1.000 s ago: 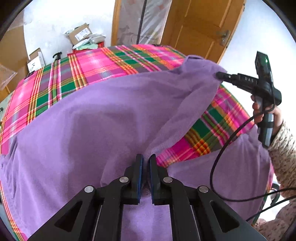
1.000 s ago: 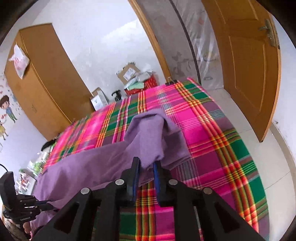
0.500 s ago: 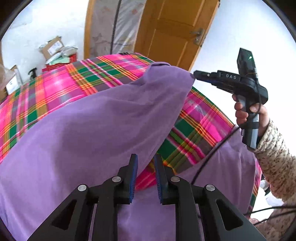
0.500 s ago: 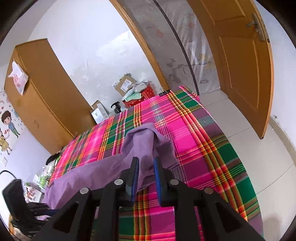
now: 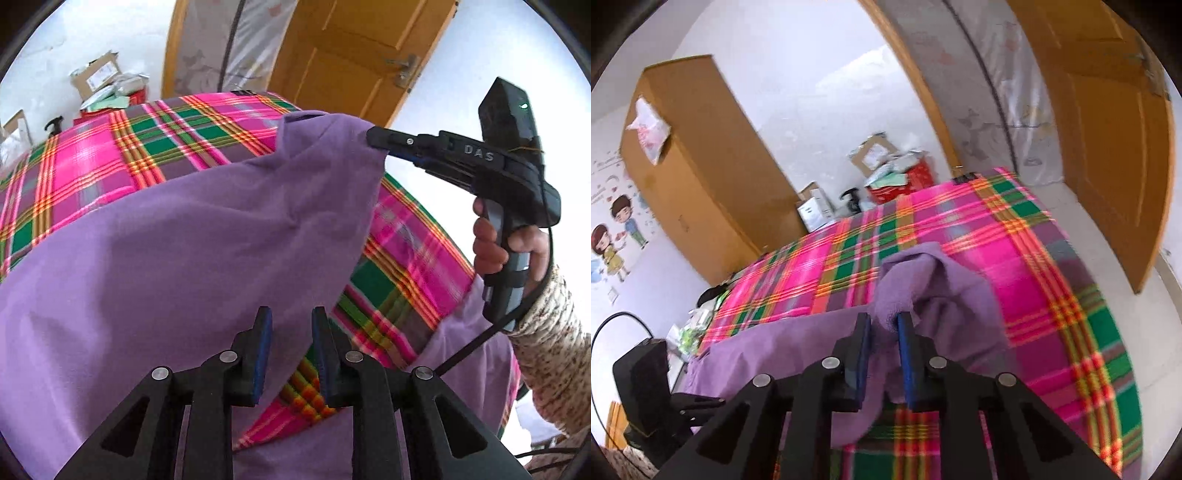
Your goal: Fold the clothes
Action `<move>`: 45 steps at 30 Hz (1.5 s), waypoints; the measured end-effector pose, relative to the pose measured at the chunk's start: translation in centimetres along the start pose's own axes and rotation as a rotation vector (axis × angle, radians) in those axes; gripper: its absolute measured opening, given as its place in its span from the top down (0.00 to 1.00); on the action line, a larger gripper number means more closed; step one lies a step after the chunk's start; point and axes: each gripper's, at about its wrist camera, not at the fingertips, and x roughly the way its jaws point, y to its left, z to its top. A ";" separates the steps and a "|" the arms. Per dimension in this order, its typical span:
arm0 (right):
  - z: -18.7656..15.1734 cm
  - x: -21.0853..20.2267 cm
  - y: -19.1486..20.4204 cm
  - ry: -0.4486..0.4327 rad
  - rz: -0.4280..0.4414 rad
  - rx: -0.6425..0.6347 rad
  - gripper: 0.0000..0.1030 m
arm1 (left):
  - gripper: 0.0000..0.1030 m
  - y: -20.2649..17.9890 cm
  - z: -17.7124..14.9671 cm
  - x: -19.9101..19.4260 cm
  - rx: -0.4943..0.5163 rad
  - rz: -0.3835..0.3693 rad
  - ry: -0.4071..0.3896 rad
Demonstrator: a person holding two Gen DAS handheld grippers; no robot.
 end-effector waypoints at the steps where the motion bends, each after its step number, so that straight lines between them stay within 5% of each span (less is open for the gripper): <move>1: 0.0 0.3 0.4 0.005 0.014 -0.008 0.86 | 0.78 0.2 0.0 0.0 -0.004 0.004 -0.001; 11: -1.3 4.6 4.7 0.127 0.122 -0.113 0.87 | 0.78 1.7 -0.8 0.1 -0.063 0.023 0.019; 16: -2.0 5.3 4.4 0.182 0.106 -0.115 0.86 | 0.78 1.8 -1.1 0.4 -0.061 0.028 0.031; 22: -1.4 2.2 4.0 0.111 0.083 -0.154 0.82 | 0.77 1.9 -1.0 0.4 -0.068 0.021 0.031; 27: -0.7 -0.6 2.3 0.085 0.002 -0.168 0.82 | 0.77 1.7 -1.2 0.3 -0.067 0.026 0.031; 30: -0.7 -1.4 -0.1 0.091 -0.079 -0.119 0.72 | 0.77 1.6 -1.3 0.2 -0.063 0.032 0.031; 36: -2.5 2.0 -3.4 0.191 -0.091 -0.013 0.61 | 0.75 1.4 -1.4 0.3 -0.057 0.037 0.029; 45: -2.1 4.4 -4.1 0.166 -0.116 0.026 0.57 | 0.69 0.7 -1.5 0.3 -0.022 0.055 0.040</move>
